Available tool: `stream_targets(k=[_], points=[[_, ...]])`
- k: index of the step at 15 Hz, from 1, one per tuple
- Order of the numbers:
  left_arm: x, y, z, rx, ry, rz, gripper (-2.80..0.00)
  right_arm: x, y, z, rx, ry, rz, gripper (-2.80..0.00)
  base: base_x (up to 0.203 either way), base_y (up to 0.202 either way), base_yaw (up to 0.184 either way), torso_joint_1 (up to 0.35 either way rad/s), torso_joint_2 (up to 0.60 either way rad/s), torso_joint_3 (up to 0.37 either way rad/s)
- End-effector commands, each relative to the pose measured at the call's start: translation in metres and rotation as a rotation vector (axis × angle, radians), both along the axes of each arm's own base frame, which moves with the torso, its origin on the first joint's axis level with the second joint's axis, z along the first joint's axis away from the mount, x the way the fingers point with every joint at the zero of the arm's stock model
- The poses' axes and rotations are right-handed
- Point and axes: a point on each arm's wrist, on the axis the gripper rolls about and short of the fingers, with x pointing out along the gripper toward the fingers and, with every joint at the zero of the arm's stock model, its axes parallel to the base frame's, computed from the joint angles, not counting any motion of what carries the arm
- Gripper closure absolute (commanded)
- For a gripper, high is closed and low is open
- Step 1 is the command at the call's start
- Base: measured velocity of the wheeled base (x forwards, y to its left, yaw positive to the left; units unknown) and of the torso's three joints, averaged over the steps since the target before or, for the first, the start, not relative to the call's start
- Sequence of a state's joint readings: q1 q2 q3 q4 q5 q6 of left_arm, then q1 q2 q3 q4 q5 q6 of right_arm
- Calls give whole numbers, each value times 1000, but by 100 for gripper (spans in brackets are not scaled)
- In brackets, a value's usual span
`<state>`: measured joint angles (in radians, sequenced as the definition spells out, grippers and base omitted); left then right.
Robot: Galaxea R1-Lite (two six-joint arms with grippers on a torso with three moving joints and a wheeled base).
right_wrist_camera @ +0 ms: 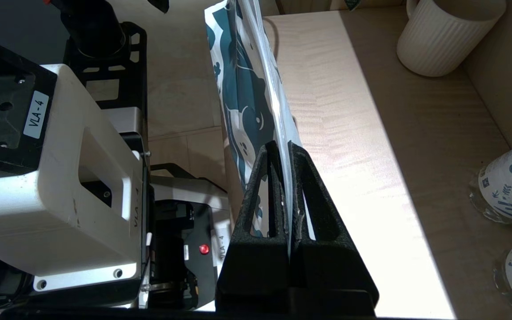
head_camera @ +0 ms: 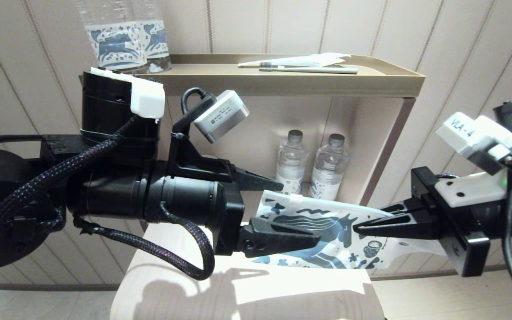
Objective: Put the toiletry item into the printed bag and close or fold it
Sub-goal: Hand it to the other hand
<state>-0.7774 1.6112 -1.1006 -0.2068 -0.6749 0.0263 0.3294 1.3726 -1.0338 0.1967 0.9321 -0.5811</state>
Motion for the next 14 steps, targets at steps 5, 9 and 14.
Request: stream_targets(k=[5, 9, 14], points=[[8, -8, -5, 8, 10, -7, -280, -1, 0, 0, 1, -1, 7, 0, 0, 0, 0, 0, 0, 0], [8, -8, -8, 16, 18, -8, -280, 0, 0, 0, 2, -2, 6, 0, 0, 0, 0, 0, 0, 0], [7, -7, -7, 12, 16, -9, 0, 0, 0, -1, 0, 2, 6, 0, 0, 0, 0, 0, 0, 0]])
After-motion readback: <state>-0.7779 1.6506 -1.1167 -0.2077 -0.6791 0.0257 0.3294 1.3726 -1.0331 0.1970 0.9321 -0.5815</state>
